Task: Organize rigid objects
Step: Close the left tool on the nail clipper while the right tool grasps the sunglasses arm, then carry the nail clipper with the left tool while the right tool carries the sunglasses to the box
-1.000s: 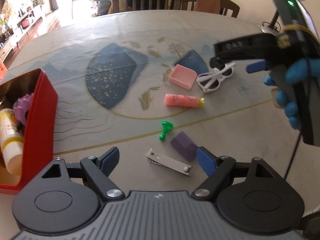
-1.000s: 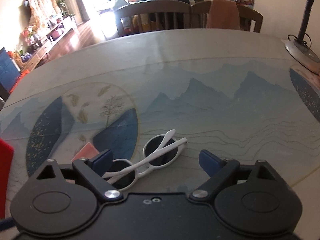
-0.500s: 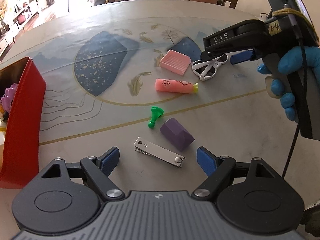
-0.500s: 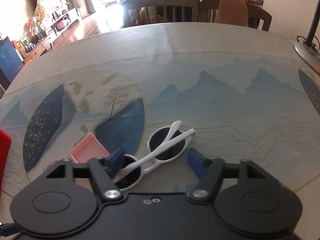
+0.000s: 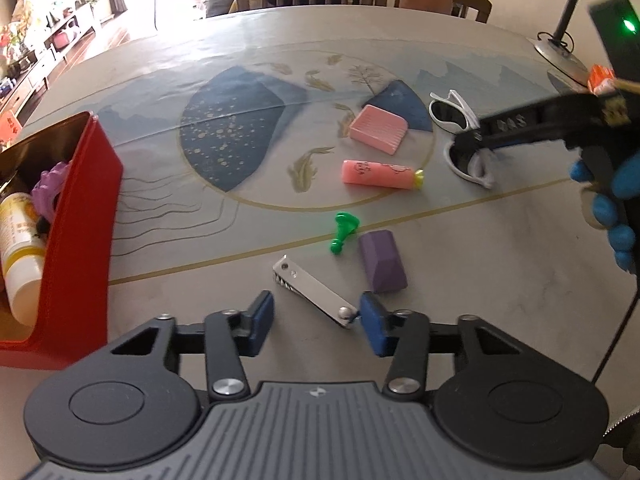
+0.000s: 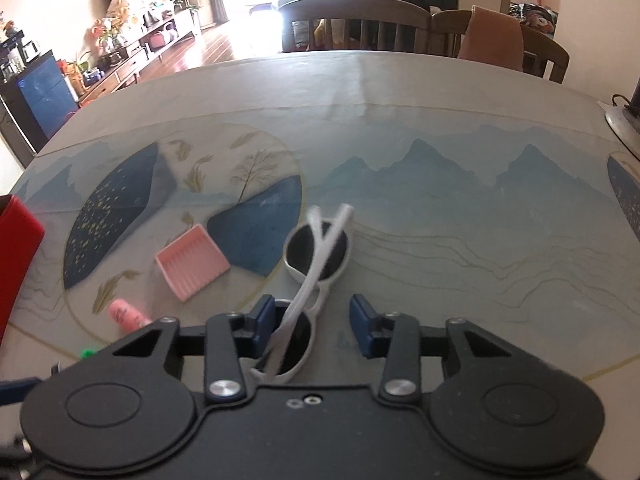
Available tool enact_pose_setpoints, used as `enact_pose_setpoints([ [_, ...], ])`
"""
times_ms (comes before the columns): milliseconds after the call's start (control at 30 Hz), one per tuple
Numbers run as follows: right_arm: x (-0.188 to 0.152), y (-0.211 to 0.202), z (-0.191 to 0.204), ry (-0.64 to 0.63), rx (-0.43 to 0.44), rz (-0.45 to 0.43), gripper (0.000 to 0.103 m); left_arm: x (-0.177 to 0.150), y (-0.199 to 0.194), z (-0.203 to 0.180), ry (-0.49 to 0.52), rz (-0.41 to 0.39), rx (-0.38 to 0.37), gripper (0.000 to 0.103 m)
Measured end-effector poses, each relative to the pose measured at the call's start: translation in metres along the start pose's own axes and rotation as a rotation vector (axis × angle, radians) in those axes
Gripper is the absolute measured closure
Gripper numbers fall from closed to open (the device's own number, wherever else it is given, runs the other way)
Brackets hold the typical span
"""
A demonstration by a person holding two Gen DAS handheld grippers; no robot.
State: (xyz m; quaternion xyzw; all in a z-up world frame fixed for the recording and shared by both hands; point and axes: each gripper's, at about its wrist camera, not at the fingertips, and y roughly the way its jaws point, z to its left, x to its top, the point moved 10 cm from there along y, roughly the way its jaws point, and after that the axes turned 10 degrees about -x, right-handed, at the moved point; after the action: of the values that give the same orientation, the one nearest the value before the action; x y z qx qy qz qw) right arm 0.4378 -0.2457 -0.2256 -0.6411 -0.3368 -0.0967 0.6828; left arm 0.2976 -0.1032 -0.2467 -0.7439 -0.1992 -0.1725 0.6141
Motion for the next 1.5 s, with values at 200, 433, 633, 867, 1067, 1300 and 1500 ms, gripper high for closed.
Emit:
enact_pose_setpoints([
  [200, -0.011, -0.008, -0.002, -0.038, 0.023, -0.001, 0.086, 0.0, -0.005, 0.013, -0.053, -0.005, -0.002, 0.082],
  [433, -0.014, -0.026, -0.003, -0.049, 0.055, -0.036, 0.095, -0.001, -0.011, 0.034, -0.107, -0.013, 0.043, 0.092],
  [633, -0.016, -0.046, 0.001, -0.048, 0.082, -0.075, 0.095, 0.004, -0.023, 0.051, -0.138, -0.042, 0.072, 0.092],
  [867, -0.008, -0.073, 0.008, -0.001, 0.125, -0.118, 0.095, 0.014, -0.042, 0.063, -0.166, -0.09, 0.067, 0.092],
  [1067, -0.005, -0.093, 0.025, 0.011, 0.17, -0.132, 0.095, 0.024, -0.057, 0.071, -0.187, -0.127, 0.048, 0.092],
  [1300, -0.006, -0.111, 0.051, 0.015, 0.206, -0.134, 0.095, 0.033, -0.078, 0.078, -0.203, -0.165, 0.006, 0.092],
  [1500, -0.005, -0.122, 0.079, -0.001, 0.219, -0.14, 0.095, 0.037, -0.097, 0.088, -0.207, -0.185, -0.02, 0.092],
])
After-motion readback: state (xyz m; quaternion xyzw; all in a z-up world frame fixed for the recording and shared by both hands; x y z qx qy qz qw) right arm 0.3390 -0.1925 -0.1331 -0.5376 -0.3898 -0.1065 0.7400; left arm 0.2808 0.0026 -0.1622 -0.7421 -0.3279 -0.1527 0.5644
